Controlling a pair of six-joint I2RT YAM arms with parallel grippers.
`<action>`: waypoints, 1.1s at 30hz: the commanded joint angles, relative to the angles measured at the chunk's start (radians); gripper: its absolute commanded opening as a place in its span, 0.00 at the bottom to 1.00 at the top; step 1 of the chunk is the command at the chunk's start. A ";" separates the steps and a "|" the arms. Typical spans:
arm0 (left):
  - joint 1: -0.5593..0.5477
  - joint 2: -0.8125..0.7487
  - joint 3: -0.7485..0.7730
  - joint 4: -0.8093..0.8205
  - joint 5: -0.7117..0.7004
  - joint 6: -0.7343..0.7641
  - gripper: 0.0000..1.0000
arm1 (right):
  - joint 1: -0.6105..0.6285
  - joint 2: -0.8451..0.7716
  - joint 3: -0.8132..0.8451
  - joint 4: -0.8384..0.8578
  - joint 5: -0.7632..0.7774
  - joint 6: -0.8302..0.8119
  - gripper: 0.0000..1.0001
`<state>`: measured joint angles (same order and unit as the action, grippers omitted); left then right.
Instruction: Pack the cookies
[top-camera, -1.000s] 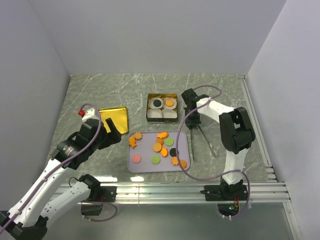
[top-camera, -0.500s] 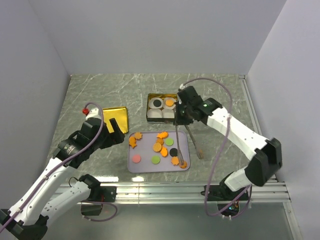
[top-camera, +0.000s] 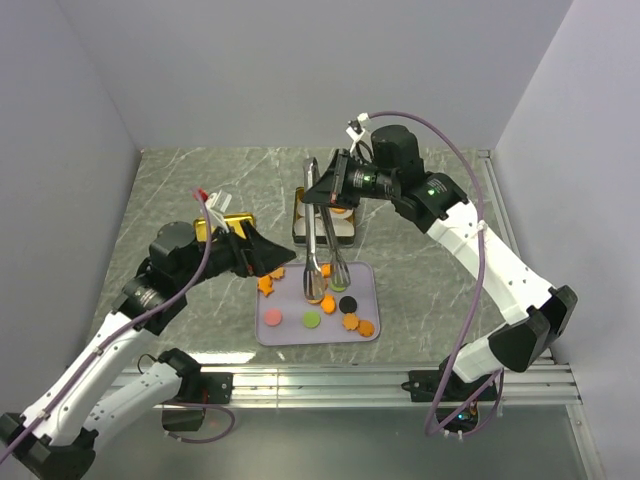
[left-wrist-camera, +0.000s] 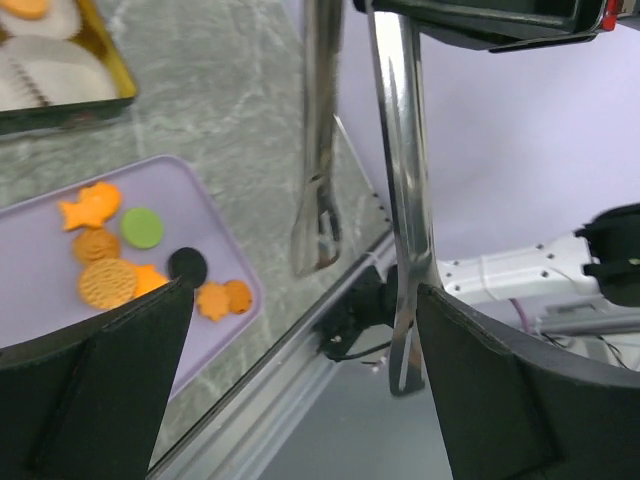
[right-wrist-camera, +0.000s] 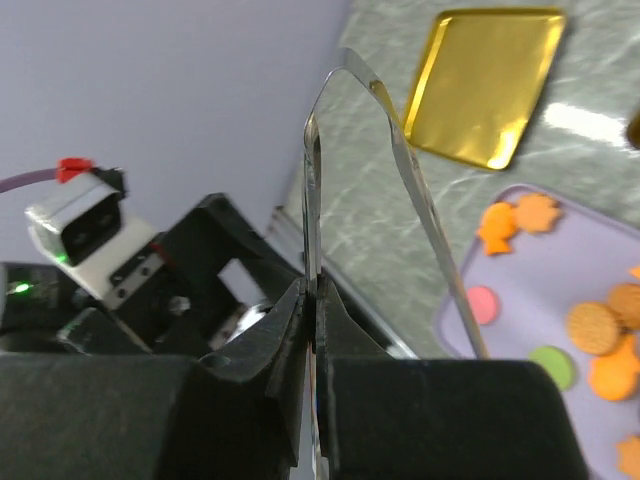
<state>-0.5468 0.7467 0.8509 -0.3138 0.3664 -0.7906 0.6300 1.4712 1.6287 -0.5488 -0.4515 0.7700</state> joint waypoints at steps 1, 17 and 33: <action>-0.004 0.042 0.031 0.157 0.118 -0.035 0.99 | -0.006 0.000 0.013 0.111 -0.095 0.103 0.00; -0.004 -0.046 -0.010 0.317 0.089 -0.265 0.99 | -0.044 -0.112 -0.173 0.542 0.025 0.399 0.00; -0.002 -0.063 -0.039 0.415 -0.086 -0.460 0.99 | 0.008 -0.238 -0.377 0.806 0.395 0.621 0.00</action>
<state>-0.5468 0.6643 0.7956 0.0395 0.3038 -1.2217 0.6319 1.2560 1.2282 0.1448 -0.1455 1.3529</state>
